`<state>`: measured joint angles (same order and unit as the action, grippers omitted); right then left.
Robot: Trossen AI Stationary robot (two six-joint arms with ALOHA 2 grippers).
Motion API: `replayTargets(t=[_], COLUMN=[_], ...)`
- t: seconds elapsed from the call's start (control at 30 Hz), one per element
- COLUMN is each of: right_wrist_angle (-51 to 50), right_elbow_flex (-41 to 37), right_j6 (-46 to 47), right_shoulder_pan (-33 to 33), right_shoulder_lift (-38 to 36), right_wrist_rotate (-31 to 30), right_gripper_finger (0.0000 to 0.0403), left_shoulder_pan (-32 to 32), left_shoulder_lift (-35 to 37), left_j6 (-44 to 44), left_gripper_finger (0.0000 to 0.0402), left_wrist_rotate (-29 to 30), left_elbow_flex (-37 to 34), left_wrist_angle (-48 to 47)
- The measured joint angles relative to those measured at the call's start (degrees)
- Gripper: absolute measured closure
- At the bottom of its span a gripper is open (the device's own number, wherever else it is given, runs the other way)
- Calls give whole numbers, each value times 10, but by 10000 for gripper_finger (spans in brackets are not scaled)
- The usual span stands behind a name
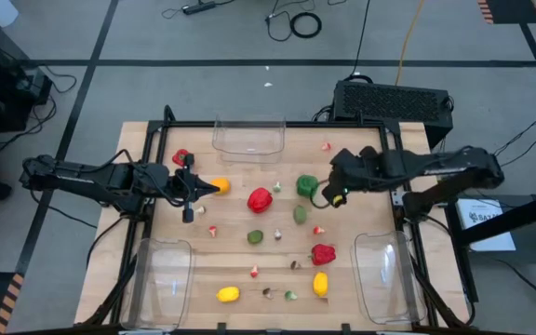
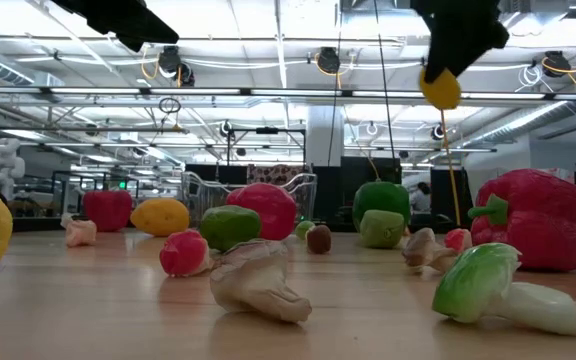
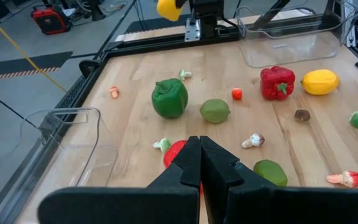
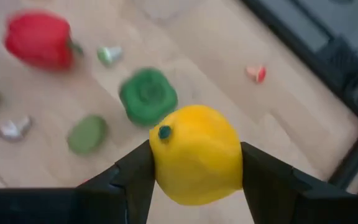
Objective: Sort produce into baskets
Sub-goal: Put the yellow lemon into the bottom right transparent bin
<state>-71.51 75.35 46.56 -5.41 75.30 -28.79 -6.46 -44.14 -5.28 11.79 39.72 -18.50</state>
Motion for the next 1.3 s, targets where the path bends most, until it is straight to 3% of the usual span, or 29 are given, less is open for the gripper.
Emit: replayTargets(t=[0.17, 0.3, 0.43, 0.57, 0.7, 0.83, 1.07, 1.3], right_wrist_angle=[100, 157, 165, 166, 156, 154, 150, -27], right_elbow_flex=[0, 0, 0, 0, 0, 0, 0, 0], right_j6=[4, -48, -40, -37, -53, -46, 49, 219], right_shoulder_pan=[-50, -81, -109, -133, -131, -132, -177, -275], right_shoulder_lift=[15, 31, 47, 71, 81, 80, 36, -2], right_wrist_rotate=[-97, -99, -105, -155, -157, -83, 130, 172], right_gripper_finger=[202, 202, 202, 202, 202, 202, 202, 202], left_shoulder_pan=[0, 0, -1, -1, -1, -1, -1, -1], left_shoulder_lift=[0, 0, 0, 0, 0, 0, -9, -23], left_j6=[3, 9, 35, 55, 128, 139, 149, 170], left_gripper_finger=[400, 400, 400, 400, 400, 400, 400, 400], left_wrist_rotate=[0, 0, 0, -1, -35, -116, -98, -95], left_elbow_flex=[0, 0, 0, 0, -9, -35, -36, -36], left_wrist_angle=[0, -2, -16, -21, -1, 45, 44, 41])
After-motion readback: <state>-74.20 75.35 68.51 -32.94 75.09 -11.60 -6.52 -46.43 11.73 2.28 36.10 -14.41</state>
